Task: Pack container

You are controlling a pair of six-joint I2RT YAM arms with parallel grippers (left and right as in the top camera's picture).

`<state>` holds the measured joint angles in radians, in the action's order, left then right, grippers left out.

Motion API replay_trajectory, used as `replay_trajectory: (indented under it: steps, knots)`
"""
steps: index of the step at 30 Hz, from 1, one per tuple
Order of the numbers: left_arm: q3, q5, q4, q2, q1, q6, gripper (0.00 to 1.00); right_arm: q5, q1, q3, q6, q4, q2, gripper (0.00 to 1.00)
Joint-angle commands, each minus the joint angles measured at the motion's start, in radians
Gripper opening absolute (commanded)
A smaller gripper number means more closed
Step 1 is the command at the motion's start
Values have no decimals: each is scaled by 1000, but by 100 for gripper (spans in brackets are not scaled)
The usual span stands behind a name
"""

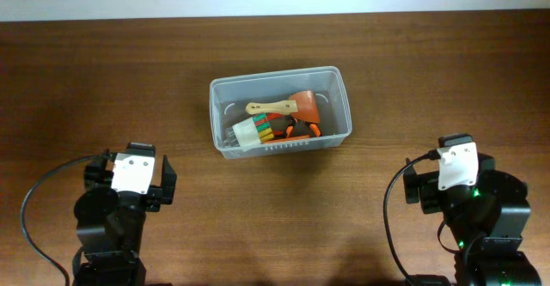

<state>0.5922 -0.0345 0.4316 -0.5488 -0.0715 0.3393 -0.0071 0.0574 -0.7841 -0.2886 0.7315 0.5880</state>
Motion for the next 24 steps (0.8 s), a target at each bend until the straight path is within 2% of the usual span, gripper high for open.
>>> replay_trajectory:
  steps: [1,18,24]
  knots:
    - [-13,23,-7,9,-1,-13,99,31,2,11,5,0,-6,99]
    - [-13,23,37,8,-1,-13,99,31,2,11,5,16,-3,99]
    - [-13,23,37,8,-1,-13,99,121,3,11,-44,24,-4,99]
